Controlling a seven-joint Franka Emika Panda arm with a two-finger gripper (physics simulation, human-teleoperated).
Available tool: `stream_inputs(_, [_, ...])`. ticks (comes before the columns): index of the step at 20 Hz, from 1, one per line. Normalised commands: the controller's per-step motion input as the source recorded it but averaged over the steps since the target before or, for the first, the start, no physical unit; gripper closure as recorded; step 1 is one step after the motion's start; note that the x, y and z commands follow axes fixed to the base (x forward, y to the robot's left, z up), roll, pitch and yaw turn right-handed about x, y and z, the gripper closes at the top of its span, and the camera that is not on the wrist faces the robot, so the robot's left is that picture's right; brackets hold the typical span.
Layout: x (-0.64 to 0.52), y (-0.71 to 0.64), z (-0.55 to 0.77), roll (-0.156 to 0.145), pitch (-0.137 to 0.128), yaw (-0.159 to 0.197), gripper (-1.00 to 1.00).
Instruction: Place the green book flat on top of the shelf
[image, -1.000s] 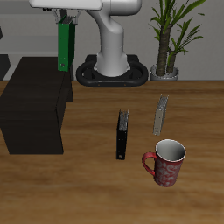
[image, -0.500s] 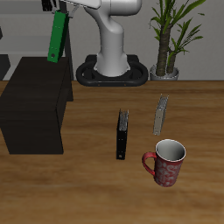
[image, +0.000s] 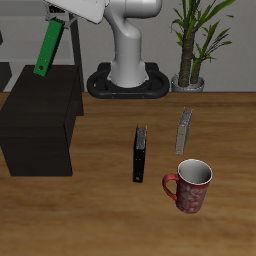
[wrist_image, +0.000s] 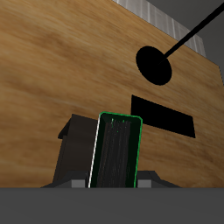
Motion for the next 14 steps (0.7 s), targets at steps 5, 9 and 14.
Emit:
stream_inputs(5, [0.05, -0.22, -0.26, -0.137, 0.07, -0.018, 1.0])
stream_inputs(9, [0.04, -0.33, -0.11, -0.19, 0.002, -0.02, 1.0])
stream_inputs(14, [0.07, -0.22, -0.1, -0.108, 0.019, -0.012, 1.0])
